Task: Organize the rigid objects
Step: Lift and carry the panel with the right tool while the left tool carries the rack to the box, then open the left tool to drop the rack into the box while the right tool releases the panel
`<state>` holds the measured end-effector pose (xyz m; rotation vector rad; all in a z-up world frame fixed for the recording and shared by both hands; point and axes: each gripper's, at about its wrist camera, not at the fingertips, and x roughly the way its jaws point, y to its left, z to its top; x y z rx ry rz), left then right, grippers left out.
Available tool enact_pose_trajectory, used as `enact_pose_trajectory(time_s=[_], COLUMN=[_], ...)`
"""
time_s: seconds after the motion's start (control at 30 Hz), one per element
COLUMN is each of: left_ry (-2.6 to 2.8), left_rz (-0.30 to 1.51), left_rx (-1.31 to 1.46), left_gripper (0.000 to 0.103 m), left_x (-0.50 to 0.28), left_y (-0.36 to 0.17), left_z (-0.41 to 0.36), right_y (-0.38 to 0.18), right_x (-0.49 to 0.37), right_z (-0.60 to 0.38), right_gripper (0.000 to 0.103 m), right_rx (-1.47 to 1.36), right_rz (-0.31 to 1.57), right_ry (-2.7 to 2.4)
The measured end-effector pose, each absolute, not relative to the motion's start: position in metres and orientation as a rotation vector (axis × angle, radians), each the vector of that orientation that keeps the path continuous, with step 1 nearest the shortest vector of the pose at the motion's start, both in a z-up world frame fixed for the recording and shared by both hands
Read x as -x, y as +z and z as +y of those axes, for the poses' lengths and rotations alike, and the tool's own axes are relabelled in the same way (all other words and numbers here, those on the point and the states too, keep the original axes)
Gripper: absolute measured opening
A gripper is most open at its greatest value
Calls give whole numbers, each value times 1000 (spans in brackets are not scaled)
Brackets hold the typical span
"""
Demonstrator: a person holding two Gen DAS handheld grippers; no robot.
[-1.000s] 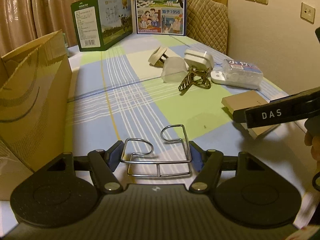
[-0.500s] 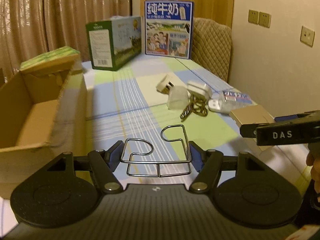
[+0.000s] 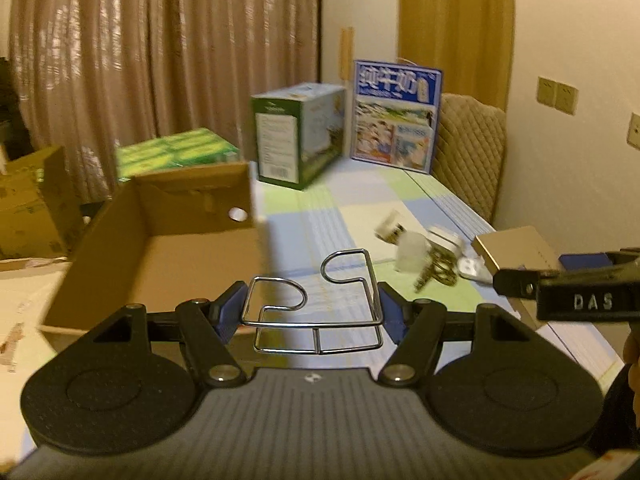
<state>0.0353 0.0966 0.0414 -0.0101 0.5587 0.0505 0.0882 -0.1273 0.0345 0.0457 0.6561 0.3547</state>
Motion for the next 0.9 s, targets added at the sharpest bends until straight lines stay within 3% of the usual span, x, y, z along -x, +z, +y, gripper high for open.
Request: enact_pose_trajectory(time_s=[0.4, 0.9], left_ry=[159, 152], left_rz=[580, 624], left_rx=[8, -23], left_gripper=[64, 65], left_x=[-40, -84], left_y=[64, 43], left_z=[193, 260], right_y=[48, 33], right_x=[-95, -161], right_z=[-32, 78], right_gripper=[85, 85], right_rx=[15, 152], right_rz=[665, 643], right_ry=[576, 710])
